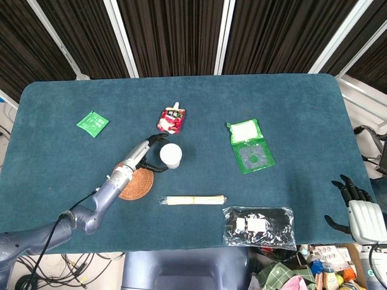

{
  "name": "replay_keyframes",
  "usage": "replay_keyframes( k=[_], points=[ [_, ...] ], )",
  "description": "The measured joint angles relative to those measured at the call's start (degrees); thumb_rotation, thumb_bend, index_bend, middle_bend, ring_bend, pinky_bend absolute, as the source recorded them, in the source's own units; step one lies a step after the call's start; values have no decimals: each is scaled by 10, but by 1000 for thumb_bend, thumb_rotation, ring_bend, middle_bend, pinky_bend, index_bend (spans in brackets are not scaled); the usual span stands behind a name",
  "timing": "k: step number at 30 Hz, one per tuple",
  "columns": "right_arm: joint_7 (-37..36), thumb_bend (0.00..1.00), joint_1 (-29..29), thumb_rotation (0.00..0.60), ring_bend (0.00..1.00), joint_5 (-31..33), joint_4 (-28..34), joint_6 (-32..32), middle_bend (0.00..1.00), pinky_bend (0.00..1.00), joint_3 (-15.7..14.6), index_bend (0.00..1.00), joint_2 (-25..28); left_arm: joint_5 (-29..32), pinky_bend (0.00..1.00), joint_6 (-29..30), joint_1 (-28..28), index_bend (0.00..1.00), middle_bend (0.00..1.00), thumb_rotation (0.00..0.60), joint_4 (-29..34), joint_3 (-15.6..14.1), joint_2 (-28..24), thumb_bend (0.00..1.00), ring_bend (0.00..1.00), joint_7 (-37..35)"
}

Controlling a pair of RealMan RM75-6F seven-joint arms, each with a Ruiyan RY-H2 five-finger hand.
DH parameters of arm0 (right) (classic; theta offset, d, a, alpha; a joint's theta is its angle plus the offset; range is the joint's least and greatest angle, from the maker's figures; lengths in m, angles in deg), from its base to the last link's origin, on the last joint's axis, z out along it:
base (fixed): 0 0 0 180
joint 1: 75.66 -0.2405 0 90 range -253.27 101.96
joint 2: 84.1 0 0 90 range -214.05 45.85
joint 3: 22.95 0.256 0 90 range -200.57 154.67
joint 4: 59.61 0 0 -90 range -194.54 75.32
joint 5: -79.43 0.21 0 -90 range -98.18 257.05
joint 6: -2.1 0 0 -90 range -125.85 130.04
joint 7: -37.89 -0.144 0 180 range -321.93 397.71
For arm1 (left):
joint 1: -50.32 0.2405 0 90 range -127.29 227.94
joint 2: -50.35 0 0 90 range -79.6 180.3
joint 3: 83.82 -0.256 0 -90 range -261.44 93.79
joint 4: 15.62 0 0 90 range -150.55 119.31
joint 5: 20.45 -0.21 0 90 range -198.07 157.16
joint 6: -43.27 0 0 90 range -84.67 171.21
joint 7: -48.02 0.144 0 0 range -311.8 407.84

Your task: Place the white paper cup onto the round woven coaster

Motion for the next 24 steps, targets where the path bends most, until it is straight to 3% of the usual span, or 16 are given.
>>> replay_keyframes(
  k=[24],
  points=[
    [0, 104, 1, 600, 185, 1, 1, 1, 45, 192, 0, 177, 0, 4, 0, -1, 0, 144, 212, 600, 17, -2, -13, 178, 0, 14]
  ],
)
